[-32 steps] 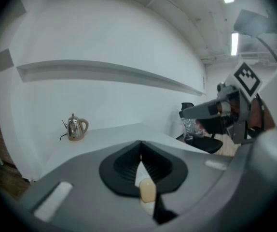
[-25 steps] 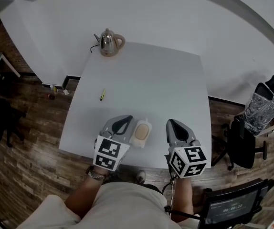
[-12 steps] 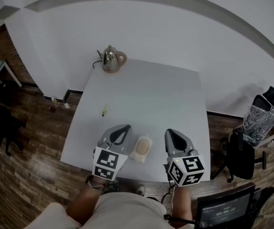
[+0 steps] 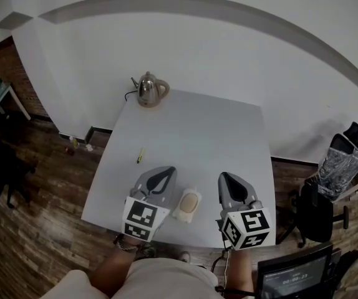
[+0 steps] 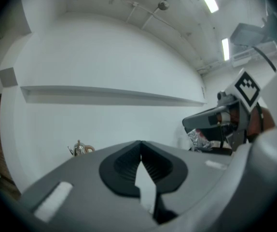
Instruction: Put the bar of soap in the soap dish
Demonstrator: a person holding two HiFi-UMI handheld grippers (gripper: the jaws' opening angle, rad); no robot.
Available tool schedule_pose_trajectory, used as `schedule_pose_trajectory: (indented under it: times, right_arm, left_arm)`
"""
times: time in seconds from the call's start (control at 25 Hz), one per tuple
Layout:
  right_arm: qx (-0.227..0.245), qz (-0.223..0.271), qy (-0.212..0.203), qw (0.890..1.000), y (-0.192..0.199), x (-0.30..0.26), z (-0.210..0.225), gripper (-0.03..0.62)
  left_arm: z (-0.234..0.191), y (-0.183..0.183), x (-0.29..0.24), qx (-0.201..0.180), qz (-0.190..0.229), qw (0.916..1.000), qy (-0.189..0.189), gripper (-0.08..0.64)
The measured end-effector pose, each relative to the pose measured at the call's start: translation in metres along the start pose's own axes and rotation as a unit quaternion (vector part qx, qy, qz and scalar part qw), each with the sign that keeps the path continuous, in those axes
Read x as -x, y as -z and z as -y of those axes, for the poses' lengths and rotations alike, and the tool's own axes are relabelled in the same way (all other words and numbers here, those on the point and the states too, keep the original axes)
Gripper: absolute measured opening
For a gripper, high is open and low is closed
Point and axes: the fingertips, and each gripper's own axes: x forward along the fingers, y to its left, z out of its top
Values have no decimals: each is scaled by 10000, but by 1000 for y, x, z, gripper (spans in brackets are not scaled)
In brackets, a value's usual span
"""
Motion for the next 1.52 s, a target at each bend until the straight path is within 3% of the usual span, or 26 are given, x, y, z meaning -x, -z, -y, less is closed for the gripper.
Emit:
schedule_pose_trajectory:
  times: [0.68, 1.52]
  right_arm:
    - [307, 298, 10, 9991, -35, 0, 2, 2]
    - [362, 723, 188, 9966, -52, 5, 4, 2]
  left_arm:
    - [-6, -34, 2, -318, 402, 9987, -9, 6]
    - [-9, -45, -6, -273, 584, 9978, 133, 6]
